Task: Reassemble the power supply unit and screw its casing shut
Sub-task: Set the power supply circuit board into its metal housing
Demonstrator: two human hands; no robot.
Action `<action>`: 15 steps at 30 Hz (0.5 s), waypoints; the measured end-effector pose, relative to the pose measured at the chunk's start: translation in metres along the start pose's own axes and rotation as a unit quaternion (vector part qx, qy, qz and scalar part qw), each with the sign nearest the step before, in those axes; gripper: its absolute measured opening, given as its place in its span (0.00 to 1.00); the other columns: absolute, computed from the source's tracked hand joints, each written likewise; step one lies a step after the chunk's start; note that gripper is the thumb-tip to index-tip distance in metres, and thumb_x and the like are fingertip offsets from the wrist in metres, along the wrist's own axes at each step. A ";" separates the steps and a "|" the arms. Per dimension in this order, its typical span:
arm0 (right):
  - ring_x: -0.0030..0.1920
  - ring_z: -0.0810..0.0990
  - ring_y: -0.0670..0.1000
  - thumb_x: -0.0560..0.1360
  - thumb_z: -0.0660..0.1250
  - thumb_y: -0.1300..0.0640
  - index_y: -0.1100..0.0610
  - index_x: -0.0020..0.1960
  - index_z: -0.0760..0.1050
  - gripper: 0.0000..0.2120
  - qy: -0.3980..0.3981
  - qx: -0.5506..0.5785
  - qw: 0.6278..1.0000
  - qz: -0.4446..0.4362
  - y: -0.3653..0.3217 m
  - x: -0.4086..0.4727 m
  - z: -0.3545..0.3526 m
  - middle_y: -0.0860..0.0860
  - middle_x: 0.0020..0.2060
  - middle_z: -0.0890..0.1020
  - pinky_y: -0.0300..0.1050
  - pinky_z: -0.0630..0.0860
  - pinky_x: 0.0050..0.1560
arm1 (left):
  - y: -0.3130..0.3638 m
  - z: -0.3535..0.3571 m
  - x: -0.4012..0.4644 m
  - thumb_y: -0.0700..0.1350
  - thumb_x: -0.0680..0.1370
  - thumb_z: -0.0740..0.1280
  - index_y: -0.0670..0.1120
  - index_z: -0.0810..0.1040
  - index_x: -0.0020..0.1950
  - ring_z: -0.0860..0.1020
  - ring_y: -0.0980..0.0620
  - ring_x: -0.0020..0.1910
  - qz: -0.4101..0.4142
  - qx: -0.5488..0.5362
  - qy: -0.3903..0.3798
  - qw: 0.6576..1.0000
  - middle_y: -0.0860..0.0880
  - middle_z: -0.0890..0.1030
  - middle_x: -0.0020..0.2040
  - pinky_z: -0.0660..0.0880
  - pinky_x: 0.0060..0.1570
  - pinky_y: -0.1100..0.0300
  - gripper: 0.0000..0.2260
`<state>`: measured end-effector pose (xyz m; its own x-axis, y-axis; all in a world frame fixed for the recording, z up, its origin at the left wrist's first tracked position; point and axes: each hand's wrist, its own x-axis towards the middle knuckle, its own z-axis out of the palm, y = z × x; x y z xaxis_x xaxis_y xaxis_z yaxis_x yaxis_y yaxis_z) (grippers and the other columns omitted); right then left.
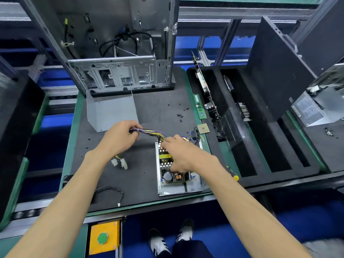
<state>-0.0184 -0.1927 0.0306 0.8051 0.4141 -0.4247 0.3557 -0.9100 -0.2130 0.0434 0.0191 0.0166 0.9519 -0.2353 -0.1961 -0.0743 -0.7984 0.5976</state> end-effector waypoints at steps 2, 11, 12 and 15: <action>0.67 0.67 0.57 0.73 0.72 0.61 0.60 0.69 0.69 0.26 0.003 -0.012 1.000 -0.001 -0.002 0.002 0.007 0.55 0.68 0.71 0.50 0.72 0.58 | -0.002 0.003 0.002 0.37 0.76 0.63 0.56 0.80 0.44 0.79 0.48 0.40 -0.003 0.007 -0.004 1.000 0.56 0.83 0.38 0.78 0.47 0.50 0.14; 0.67 0.68 0.56 0.72 0.73 0.62 0.60 0.68 0.69 0.27 0.002 0.017 1.000 -0.013 0.002 0.002 0.020 0.54 0.69 0.71 0.53 0.71 0.67 | -0.010 0.013 0.009 0.38 0.78 0.62 0.57 0.78 0.47 0.76 0.46 0.41 -0.016 0.039 -0.009 0.999 0.52 0.81 0.41 0.73 0.40 0.54 0.14; 0.68 0.67 0.56 0.72 0.73 0.62 0.60 0.70 0.69 0.28 0.002 0.024 1.000 -0.015 0.003 0.001 0.020 0.54 0.70 0.71 0.52 0.70 0.69 | -0.009 0.014 0.009 0.37 0.78 0.62 0.56 0.79 0.48 0.76 0.44 0.42 -0.015 0.046 -0.009 0.999 0.51 0.80 0.41 0.73 0.41 0.53 0.13; 0.76 0.62 0.53 0.73 0.75 0.58 0.59 0.78 0.64 0.37 0.004 0.111 0.994 -0.019 0.008 -0.009 0.014 0.52 0.76 0.66 0.46 0.61 0.76 | -0.007 0.016 0.009 0.36 0.78 0.62 0.48 0.80 0.60 0.77 0.42 0.56 -0.008 0.087 -0.035 0.996 0.46 0.81 0.54 0.75 0.55 0.48 0.14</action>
<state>-0.0296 -0.2030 0.0201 0.7972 0.4476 -0.4052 0.2741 -0.8663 -0.4177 0.0473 0.0133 -0.0016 0.9307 -0.2550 -0.2623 -0.1150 -0.8847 0.4518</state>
